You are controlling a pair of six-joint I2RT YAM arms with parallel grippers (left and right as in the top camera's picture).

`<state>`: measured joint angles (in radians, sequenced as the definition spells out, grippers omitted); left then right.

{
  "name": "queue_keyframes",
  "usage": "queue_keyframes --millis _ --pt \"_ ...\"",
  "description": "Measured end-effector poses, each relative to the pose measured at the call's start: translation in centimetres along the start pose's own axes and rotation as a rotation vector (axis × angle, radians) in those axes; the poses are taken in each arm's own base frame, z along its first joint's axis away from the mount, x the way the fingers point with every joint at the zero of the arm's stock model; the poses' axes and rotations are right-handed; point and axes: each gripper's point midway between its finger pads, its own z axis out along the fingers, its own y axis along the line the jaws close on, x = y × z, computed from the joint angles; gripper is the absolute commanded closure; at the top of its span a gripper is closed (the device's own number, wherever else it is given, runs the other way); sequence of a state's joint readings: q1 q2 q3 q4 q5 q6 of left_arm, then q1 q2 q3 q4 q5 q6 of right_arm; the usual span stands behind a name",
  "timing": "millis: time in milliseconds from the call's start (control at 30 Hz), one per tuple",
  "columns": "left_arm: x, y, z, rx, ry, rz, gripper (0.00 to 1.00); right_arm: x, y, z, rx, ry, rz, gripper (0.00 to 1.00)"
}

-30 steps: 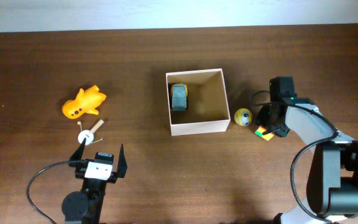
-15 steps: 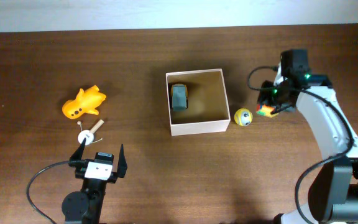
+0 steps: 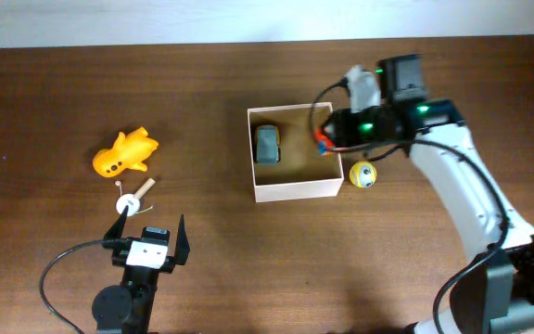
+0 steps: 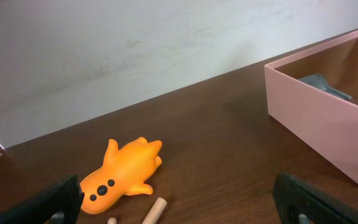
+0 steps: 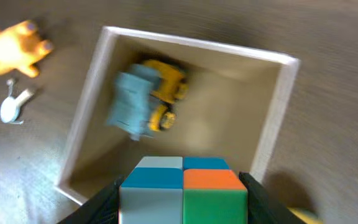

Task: Pack container
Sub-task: 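Lift the cube and carry it over the box with the right gripper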

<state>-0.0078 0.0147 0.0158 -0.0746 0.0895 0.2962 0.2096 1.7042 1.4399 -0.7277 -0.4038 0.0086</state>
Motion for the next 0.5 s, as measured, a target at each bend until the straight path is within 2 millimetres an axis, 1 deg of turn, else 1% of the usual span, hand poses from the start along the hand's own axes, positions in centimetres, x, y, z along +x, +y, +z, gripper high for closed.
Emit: queue_keyframes --millis 67,133,233,300,500 --pt "0.0 0.0 0.0 0.000 0.000 0.000 0.01 -0.3 1.4 0.6 -0.007 -0.009 -0.049 0.50" --pt "0.0 0.0 0.0 0.000 0.000 0.000 0.01 -0.5 2.4 1.0 0.002 -0.018 -0.084 0.50" --pt "0.0 0.0 0.0 0.000 0.000 0.000 0.01 -0.7 2.9 1.7 0.031 -0.024 -0.113 0.50" --pt "0.0 0.0 0.0 0.000 0.000 0.000 0.01 -0.6 2.7 2.4 0.056 -0.017 -0.120 0.50" --pt "0.0 0.0 0.0 0.000 0.000 0.000 0.01 0.4 0.5 5.0 0.137 0.035 -0.115 0.50"
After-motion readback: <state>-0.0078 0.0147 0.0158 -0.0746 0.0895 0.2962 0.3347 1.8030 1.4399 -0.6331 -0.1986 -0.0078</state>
